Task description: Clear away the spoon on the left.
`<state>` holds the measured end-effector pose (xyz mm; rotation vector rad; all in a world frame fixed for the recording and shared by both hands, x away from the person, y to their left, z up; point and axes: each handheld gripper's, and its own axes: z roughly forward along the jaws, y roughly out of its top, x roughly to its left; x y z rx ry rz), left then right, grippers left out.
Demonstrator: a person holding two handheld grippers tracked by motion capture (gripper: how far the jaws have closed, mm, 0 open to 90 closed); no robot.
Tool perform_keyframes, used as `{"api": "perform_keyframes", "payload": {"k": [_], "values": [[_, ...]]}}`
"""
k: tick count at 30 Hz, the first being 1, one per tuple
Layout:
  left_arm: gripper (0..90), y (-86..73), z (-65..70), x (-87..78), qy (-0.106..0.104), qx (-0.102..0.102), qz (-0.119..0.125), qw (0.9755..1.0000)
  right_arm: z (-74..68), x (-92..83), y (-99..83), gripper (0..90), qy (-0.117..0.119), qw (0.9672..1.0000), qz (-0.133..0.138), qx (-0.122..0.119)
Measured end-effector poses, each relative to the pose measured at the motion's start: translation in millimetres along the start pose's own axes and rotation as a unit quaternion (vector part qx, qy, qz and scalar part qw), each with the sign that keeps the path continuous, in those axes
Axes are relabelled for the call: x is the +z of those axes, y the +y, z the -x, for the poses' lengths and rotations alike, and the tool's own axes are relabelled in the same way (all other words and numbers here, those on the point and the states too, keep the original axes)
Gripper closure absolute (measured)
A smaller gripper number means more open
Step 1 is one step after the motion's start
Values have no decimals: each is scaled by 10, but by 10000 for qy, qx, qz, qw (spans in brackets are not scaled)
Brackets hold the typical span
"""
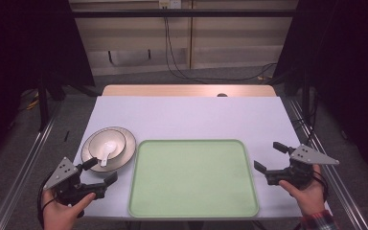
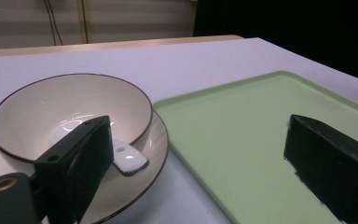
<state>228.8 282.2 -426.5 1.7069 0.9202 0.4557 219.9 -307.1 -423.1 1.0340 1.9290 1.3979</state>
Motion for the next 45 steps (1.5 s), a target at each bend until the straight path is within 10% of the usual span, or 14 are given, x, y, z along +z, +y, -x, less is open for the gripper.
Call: {"api": "perform_keyframes", "payload": {"k": [45], "values": [[557, -121, -150, 77, 675, -278, -248, 9970, 15, 15, -1, 24, 36, 10000, 59, -38]]}}
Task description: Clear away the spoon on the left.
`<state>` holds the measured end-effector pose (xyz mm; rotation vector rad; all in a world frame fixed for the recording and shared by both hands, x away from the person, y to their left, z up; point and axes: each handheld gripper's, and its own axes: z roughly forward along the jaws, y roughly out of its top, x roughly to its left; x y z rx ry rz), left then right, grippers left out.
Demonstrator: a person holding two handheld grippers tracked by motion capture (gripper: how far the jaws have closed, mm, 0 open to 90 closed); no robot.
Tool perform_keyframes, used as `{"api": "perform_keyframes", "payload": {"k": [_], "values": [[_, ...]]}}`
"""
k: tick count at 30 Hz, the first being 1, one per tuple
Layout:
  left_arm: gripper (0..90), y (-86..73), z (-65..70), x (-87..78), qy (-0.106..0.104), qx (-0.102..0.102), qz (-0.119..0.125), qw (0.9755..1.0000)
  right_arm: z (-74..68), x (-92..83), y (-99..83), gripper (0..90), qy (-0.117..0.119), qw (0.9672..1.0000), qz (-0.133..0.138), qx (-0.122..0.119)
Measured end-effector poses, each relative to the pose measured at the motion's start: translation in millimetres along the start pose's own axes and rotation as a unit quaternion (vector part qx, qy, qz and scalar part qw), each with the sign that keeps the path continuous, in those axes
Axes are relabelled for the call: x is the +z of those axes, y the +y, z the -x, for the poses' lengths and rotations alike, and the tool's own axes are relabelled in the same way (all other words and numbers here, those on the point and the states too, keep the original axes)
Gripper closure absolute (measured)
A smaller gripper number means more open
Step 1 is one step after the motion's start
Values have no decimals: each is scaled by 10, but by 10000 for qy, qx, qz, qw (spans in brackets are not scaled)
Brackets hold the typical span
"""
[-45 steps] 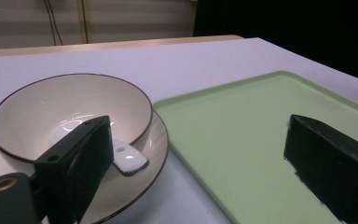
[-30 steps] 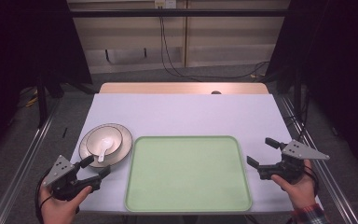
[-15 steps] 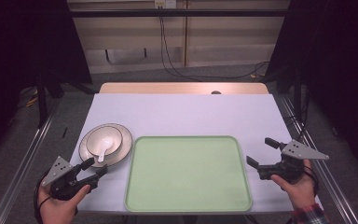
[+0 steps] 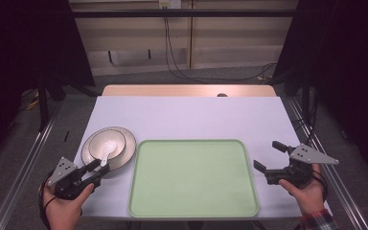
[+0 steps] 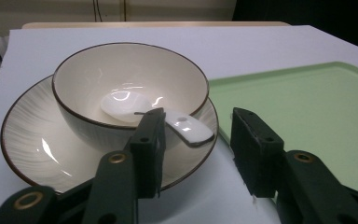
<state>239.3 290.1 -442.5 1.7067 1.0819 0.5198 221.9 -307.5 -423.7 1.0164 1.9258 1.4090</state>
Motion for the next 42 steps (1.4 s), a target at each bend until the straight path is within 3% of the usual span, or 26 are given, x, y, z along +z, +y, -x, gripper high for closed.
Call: {"api": "perform_keyframes", "payload": {"k": [12, 20, 24, 42], "values": [[668, 30, -13, -4, 136, -14, 11, 9999, -1, -1, -1, 24, 37, 10000, 3, -12], [693, 40, -16, -15, 154, -37, 21, 9999, -1, -1, -1, 25, 51, 10000, -4, -21], [749, 41, -20, -26, 145, -82, 36, 9999, -5, 0, -2, 25, 44, 10000, 6, -17], [804, 21, -7, 40, 112, -107, 3, 9999, -13, -3, 1, 26, 61, 10000, 25, 0]]}}
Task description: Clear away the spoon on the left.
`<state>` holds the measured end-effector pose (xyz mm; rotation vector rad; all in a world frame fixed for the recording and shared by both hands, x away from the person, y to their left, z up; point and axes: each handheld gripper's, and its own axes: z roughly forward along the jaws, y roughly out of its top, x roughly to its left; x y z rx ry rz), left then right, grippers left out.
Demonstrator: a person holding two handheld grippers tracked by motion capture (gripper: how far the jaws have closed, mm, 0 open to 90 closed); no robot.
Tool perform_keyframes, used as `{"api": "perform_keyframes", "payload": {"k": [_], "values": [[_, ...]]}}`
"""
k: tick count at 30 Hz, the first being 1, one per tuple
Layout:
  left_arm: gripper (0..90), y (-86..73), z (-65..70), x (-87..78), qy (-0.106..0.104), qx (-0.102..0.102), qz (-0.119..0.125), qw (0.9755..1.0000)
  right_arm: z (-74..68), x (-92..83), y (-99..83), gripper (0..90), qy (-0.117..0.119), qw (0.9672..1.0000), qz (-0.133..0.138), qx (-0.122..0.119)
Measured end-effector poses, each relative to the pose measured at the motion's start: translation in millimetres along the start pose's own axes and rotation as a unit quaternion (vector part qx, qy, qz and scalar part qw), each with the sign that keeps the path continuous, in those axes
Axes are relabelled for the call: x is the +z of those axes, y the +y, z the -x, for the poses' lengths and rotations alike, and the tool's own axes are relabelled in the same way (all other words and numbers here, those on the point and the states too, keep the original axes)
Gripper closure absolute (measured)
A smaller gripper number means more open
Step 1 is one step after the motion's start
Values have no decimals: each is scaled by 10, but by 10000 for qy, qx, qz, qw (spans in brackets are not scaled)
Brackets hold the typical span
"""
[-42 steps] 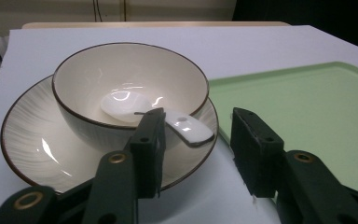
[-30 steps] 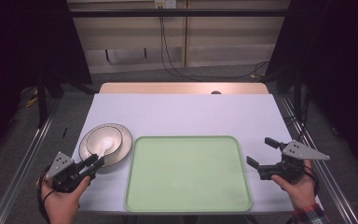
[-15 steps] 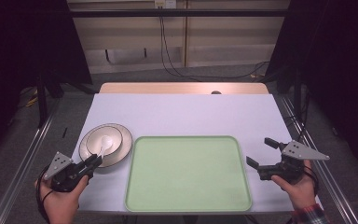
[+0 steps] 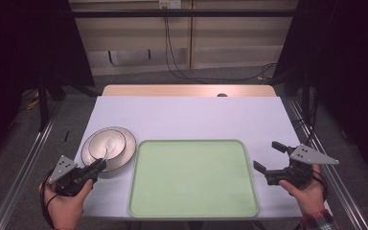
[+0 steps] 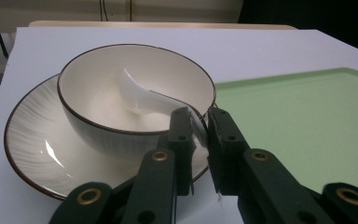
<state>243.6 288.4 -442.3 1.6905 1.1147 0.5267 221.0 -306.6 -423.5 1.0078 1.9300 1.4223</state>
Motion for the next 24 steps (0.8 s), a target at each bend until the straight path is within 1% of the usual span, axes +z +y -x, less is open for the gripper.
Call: {"api": "perform_keyframes", "payload": {"k": [4, 8, 11, 12, 14, 15, 16, 18, 19, 20, 22, 23, 24], "values": [[820, 0, 1, 8, -11, 17, 3, 10000, 4, -3, 0, 26, 13, 10000, 17, -9], [831, 4, 2, 19, 21, 3, 4, 10000, 6, -5, -1, 26, 42, 10000, 16, 0], [836, 5, -7, 15, 0, -30, 46, 10000, 3, -6, -1, 26, 33, 10000, 23, -2], [836, 10, -7, 13, 29, -29, 63, 10000, 3, -6, -1, 26, 33, 10000, 23, -2], [845, 36, -21, -1, 62, -76, 151, 9998, 2, -5, -2, 26, 32, 10000, 12, -25], [847, 36, -21, -1, 62, -76, 151, 9998, 2, -5, -2, 26, 32, 10000, 12, -25], [849, 60, -35, -8, 74, -71, 218, 9997, -2, -1, -3, 26, 17, 10000, -2, -22], [854, 75, -36, -12, 84, -70, 220, 9997, -3, 3, -5, 25, 26, 10000, 2, -14], [855, 106, -50, -16, 98, -98, 261, 9996, -4, 3, -4, 26, 30, 10000, 0, -15], [856, 124, -63, -17, 43, -109, 276, 9996, -3, 3, -5, 26, 25, 10000, 3, -19], [857, 143, -69, -15, 64, -96, 295, 9995, -1, -1, -4, 26, 20, 10000, 0, -17], [858, 182, -78, -4, 75, -212, 347, 9991, 2, -1, -6, 25, 14, 10000, -1, -5], [858, 182, -78, -4, 75, -212, 347, 9991, 2, -1, -6, 25, 14, 10000, -1, -5]]}}
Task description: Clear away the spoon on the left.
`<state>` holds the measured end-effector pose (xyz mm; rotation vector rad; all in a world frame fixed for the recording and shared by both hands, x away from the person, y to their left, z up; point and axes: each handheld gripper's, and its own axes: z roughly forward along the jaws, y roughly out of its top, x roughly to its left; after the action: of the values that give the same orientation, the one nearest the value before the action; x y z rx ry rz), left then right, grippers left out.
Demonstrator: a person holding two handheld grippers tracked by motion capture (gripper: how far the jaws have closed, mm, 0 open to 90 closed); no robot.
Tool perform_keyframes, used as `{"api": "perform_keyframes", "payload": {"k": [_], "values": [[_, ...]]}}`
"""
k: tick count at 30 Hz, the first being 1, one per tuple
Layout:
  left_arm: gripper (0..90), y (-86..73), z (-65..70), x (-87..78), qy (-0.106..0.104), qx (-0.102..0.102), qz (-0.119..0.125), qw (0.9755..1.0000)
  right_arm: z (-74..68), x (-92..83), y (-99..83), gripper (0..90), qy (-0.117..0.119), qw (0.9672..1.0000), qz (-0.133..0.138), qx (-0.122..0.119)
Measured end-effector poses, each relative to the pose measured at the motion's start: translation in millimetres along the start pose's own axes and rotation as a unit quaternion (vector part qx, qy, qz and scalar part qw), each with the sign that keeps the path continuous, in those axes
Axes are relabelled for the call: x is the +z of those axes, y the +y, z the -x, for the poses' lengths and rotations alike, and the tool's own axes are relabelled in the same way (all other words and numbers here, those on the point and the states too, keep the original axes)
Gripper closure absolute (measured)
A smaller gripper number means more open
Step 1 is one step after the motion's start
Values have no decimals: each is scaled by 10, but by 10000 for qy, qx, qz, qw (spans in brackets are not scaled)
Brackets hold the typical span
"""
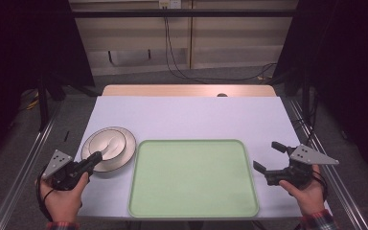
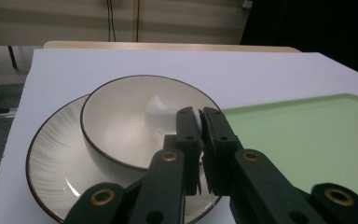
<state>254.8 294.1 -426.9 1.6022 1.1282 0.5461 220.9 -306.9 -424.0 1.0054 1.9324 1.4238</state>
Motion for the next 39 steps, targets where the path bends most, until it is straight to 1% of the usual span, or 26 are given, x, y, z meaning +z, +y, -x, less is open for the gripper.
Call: {"api": "perform_keyframes", "payload": {"k": [1, 2, 3, 10, 13, 16, 17, 18, 19, 24, 25, 27, 33, 34, 35, 39], "values": [[857, 36, -14, 11, -15, -36, 29, 10000, 2, 4, -4, 25, -13, 10000, 11, 21], [858, 36, -14, 11, -15, -36, 29, 10000, 2, 4, -4, 25, -13, 10000, 11, 21], [857, 73, -24, 18, -44, -46, 53, 10000, 6, 0, -4, 25, -19, 10000, 12, 10], [857, 166, -42, 73, -53, -47, 103, 9999, 13, -3, -6, 25, -27, 10000, 13, 35], [856, 248, -38, 132, -55, 3, 113, 9999, 8, 0, -5, 25, -20, 10000, 13, 34], [855, 291, -31, 167, -31, 13, 100, 9999, 5, 2, -6, 26, -9, 10000, 6, 36], [855, 329, -33, 207, -57, -3, 126, 9999, 10, -1, -5, 26, -3, 10000, 24, 27], [855, 329, -33, 207, -57, -3, 126, 9999, 10, -1, -5, 26, -3, 10000, 24, 27], [854, 360, -31, 244, -39, 9, 143, 9999, 12, -2, -6, 25, -19, 10000, 34, 44], [853, 400, -41, 318, -82, -38, 187, 9998, 25, -8, -8, 25, 1, 10000, 36, 69], [853, 418, -38, 352, -45, -29, 204, 9998, 25, -8, -8, 25, -7, 10000, 26, 65], [853, 433, -44, 384, -47, -1, 224, 9997, 26, -4, -9, 25, 18, 10000, 36, 45], [854, 461, -61, 460, -30, -31, 285, 9996, 29, 0, -11, 25, 16, 10000, 39, 59], [854, 464, -65, 479, -1, -29, 319, 9995, 30, 0, -12, 25, 17, 10000, 35, 59], [855, 468, -70, 494, -46, -20, 317, 9995, 31, -1, -13, 25, 14, 10000, 24, 75], [855, 501, -62, 584, -1, -8, 318, 9995, 33, -1, -13, 25, 20, 10000, 37, 57]]}}
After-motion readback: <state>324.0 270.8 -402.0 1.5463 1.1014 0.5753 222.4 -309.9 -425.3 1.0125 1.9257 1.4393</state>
